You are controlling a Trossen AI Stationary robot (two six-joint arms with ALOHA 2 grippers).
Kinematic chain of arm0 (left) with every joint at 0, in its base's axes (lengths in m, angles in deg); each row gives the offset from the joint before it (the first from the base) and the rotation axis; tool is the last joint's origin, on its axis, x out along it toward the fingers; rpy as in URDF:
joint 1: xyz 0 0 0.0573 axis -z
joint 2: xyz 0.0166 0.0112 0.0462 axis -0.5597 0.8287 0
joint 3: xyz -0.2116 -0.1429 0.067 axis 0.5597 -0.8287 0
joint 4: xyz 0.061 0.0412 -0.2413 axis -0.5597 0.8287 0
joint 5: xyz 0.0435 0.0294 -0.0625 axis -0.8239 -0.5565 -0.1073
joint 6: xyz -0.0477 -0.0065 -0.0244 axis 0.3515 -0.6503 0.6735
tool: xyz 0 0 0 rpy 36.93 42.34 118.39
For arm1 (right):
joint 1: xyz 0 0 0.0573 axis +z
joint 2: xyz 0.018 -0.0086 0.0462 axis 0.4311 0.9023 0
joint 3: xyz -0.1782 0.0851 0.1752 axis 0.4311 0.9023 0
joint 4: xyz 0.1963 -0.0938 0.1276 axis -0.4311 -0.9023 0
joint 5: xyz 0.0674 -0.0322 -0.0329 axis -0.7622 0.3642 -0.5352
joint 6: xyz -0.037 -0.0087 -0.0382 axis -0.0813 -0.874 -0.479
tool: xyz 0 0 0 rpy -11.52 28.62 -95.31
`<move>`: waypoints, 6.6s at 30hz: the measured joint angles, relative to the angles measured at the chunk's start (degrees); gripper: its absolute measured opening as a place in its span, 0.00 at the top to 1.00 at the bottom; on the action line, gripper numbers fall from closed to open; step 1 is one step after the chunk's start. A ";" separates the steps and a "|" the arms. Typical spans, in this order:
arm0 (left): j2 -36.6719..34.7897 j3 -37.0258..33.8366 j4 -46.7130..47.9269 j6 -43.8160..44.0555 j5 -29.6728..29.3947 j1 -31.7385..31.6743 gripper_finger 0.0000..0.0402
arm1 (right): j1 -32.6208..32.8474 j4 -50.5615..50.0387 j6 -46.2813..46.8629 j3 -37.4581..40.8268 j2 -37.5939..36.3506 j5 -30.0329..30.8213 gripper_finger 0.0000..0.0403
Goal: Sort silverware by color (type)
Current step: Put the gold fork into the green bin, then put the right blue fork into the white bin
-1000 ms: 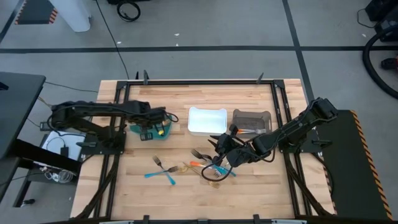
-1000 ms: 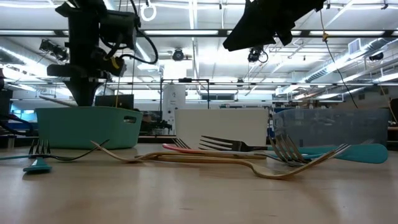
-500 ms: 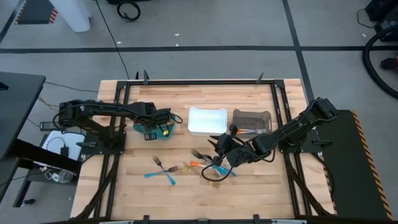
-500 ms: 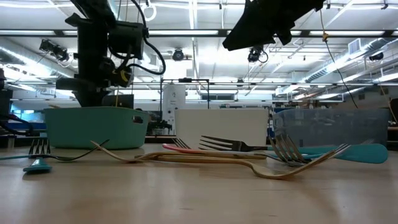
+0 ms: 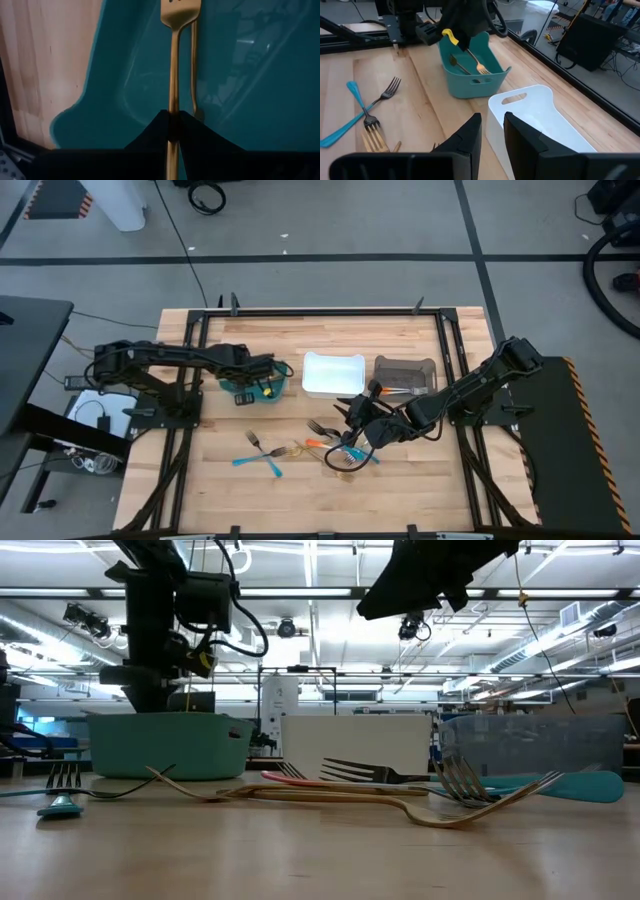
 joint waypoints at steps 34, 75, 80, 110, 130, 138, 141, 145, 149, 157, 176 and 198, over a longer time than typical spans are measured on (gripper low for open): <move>-14.37 -10.41 -18.30 3.49 -9.65 4.63 0.90 | -0.11 1.18 -0.56 0.02 0.02 -1.01 0.78; -17.57 -10.64 -11.78 6.63 -1.90 2.75 0.90 | -0.04 2.61 -1.60 0.02 0.02 -2.58 0.78; -17.57 -10.64 -13.76 5.68 -1.59 2.78 0.90 | -0.04 2.72 -1.61 0.02 0.02 -2.58 0.78; -17.55 -10.71 -18.08 7.19 -0.14 2.93 0.66 | -0.04 3.48 -2.15 0.02 0.02 -2.54 0.78; -11.38 -13.11 -28.66 -3.36 3.56 7.13 0.66 | -0.04 5.01 -3.34 0.00 0.02 -2.92 0.78; -10.02 -13.01 -27.65 1.27 -0.84 4.33 0.66 | -0.04 5.47 -3.70 0.00 0.02 -2.98 0.78; -7.76 -13.04 -25.47 2.70 -0.04 2.23 0.66 | -0.04 5.45 -3.73 0.00 0.02 -3.03 0.78; -5.41 -12.90 -26.83 2.66 -1.81 0.89 0.66 | -0.04 5.58 -3.86 0.00 0.02 -3.03 0.78; -5.20 -12.70 -26.77 2.68 -4.23 0.81 0.66 | -0.04 5.41 -3.83 0.00 0.02 -3.04 0.78; -6.54 -6.30 -20.03 4.02 0.78 2.43 0.66 | -0.04 5.26 -3.95 0.00 0.02 -3.02 0.78; -9.03 -0.76 -16.99 0.48 -0.07 11.44 0.66 | -0.22 5.05 -3.65 0.00 0.02 -6.95 0.78; -8.14 -6.29 -18.34 -1.96 3.26 -3.70 0.66 | -0.22 5.58 -3.74 0.00 0.02 -7.59 0.78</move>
